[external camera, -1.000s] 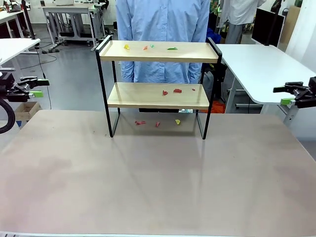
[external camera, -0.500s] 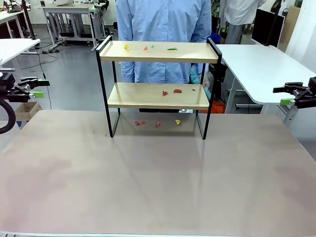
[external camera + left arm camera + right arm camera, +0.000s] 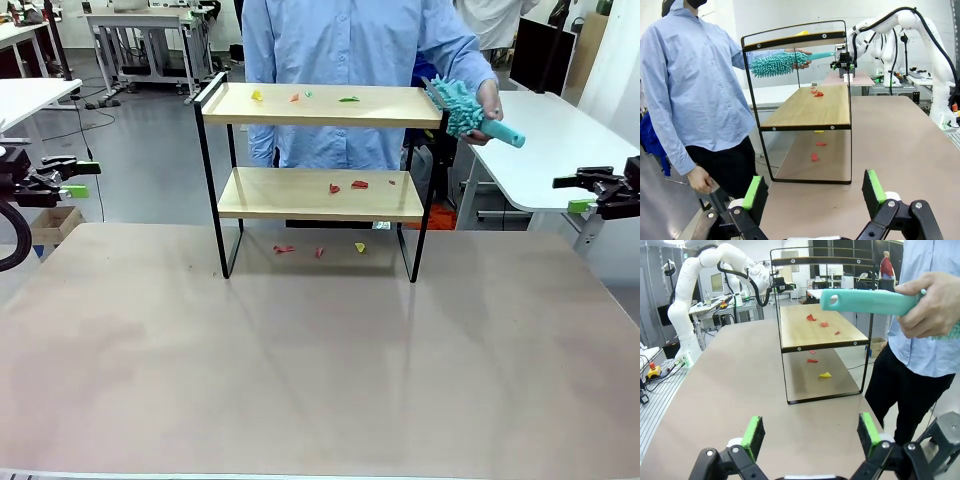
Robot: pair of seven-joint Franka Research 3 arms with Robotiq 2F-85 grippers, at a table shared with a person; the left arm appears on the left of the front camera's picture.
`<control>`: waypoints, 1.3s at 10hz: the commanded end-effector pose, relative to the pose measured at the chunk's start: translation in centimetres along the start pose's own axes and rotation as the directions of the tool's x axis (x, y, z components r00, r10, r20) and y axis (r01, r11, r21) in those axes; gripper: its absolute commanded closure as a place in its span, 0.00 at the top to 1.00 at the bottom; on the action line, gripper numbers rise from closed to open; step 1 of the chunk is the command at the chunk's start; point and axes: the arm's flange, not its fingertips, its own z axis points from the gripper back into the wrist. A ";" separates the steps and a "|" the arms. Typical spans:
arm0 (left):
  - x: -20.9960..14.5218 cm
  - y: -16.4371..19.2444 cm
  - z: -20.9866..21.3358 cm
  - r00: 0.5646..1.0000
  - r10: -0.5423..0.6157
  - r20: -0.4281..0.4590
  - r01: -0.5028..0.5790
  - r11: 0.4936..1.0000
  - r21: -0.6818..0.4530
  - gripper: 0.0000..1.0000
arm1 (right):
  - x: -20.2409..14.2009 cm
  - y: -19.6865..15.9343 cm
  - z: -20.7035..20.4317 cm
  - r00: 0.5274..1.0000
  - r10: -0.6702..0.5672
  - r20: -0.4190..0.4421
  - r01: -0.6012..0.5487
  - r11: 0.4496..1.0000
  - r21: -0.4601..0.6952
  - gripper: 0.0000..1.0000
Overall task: Clean the shelf.
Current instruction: Pick up the Duster handed by the human.
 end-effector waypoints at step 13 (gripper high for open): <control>0.2 0.1 -0.1 1.000 -0.010 -0.003 0.010 1.000 0.000 1.00 | 10.1 1.9 -0.2 0.986 -0.099 -0.133 0.072 0.978 -0.193 1.00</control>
